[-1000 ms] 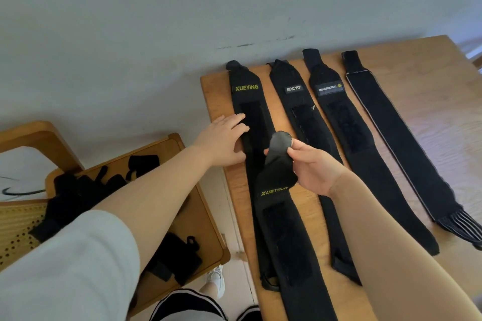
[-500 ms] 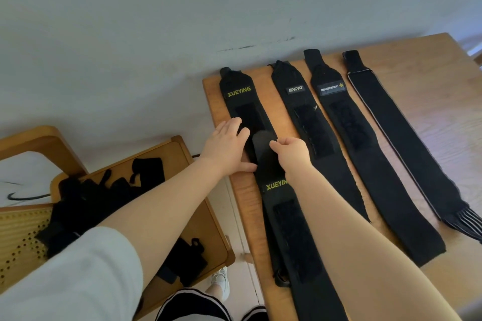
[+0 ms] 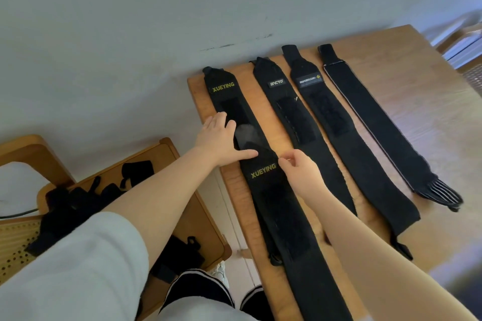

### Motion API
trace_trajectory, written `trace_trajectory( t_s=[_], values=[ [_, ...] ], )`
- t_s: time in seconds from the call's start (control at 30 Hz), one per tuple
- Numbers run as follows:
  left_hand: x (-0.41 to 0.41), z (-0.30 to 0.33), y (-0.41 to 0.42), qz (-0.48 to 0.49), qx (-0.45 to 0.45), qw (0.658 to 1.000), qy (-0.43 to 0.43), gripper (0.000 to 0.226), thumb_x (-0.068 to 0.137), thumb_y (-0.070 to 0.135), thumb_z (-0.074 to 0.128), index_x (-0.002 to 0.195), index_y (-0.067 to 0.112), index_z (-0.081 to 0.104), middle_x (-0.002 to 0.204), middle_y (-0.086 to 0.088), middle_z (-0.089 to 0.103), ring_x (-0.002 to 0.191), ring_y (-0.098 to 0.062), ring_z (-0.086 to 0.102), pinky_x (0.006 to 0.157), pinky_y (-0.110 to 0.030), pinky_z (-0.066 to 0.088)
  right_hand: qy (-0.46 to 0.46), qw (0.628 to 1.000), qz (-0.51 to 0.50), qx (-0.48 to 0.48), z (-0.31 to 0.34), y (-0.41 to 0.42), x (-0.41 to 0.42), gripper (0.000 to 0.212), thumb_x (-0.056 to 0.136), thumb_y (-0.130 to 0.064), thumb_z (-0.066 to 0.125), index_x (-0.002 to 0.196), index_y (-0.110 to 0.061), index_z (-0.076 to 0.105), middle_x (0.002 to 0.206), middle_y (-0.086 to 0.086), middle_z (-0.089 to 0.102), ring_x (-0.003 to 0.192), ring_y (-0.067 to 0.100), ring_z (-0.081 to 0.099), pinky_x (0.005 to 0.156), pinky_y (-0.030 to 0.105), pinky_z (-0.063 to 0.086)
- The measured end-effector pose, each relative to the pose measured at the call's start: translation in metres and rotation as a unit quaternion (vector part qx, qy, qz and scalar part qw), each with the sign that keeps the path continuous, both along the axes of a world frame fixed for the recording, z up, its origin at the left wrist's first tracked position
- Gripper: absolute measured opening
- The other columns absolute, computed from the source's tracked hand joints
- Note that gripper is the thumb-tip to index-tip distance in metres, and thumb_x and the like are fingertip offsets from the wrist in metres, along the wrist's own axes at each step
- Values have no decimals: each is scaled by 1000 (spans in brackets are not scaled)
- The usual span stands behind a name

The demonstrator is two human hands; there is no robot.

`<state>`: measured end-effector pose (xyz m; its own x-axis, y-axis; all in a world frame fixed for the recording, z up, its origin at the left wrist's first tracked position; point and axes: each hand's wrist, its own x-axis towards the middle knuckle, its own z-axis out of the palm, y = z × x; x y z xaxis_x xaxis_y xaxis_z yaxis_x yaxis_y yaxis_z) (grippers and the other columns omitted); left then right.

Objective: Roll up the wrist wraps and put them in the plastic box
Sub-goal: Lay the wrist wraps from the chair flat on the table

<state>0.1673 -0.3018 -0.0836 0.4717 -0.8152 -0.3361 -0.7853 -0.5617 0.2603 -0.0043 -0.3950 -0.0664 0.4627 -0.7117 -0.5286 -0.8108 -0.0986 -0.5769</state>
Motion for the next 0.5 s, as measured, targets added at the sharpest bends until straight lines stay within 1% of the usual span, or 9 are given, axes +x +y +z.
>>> trace_trajectory(
  t_s=[0.07, 0.13, 0.23, 0.3, 0.37, 0.43, 0.47, 0.5],
  values=[
    [-1, 2, -1, 1, 0, 1000, -3, 94, 80, 75, 43, 146, 10, 26, 157, -14, 10, 145, -30, 8, 117, -40, 9, 26, 996, 37, 72, 10, -1, -20, 36, 95, -34, 54, 126, -16, 53, 115, -3, 59, 103, 13, 54, 85, 27, 43],
    [0, 1, -1, -6, 7, 1000, -14, 91, 83, 72, 41, 147, 11, 24, 157, -14, 8, 145, -30, 7, 117, -40, 8, 49, 983, 49, 171, 15, 5, -31, 46, 90, -39, 60, 130, -17, 52, 122, -3, 58, 115, 17, 53, 93, 31, 43],
    [-5, -3, 1, -22, 38, 998, -44, 96, 83, 74, 38, 150, 10, 13, 158, -15, 1, 146, -30, 1, 117, -39, 2, 84, 955, -4, 286, 11, 15, -42, 62, 87, -41, 65, 139, -17, 41, 142, 1, 47, 131, 24, 42, 107, 41, 35],
    [-7, -7, 0, -29, 53, 996, -62, 101, 81, 77, 36, 151, 9, 7, 158, -16, -3, 146, -30, -2, 117, -38, -1, 88, 931, -58, 348, 5, 16, -46, 73, 83, -40, 70, 143, -16, 35, 147, 4, 41, 136, 27, 36, 112, 44, 30],
    [-7, -10, -1, -27, 60, 996, -66, 105, 79, 79, 35, 151, 9, 5, 158, -17, -5, 146, -30, -3, 117, -38, -2, 98, 921, -60, 371, 4, 14, -46, 86, 71, -44, 77, 143, -17, 38, 146, 6, 43, 134, 29, 39, 112, 49, 31],
    [-5, -12, -1, -20, 63, 996, -64, 107, 77, 81, 34, 152, 10, 3, 158, -17, -7, 146, -29, -4, 117, -38, -3, 103, 926, -56, 359, 6, 7, -45, 90, 63, -45, 80, 139, -16, 43, 138, 8, 51, 127, 31, 47, 109, 51, 35],
    [-4, -13, -1, -17, 62, 996, -65, 108, 77, 82, 34, 152, 11, 3, 158, -17, -7, 146, -30, -4, 117, -38, -4, 102, 929, -60, 351, 10, 2, -45, 86, 65, -43, 79, 138, -15, 43, 136, 8, 53, 125, 31, 49, 108, 51, 36],
    [-3, -14, -1, -16, 62, 996, -67, 109, 76, 82, 34, 152, 11, 3, 158, -17, -7, 146, -30, -4, 117, -38, -4, 94, 932, -62, 346, 16, -2, -44, 78, 72, -40, 76, 138, -14, 43, 136, 8, 53, 125, 30, 49, 109, 49, 36]
  ],
)
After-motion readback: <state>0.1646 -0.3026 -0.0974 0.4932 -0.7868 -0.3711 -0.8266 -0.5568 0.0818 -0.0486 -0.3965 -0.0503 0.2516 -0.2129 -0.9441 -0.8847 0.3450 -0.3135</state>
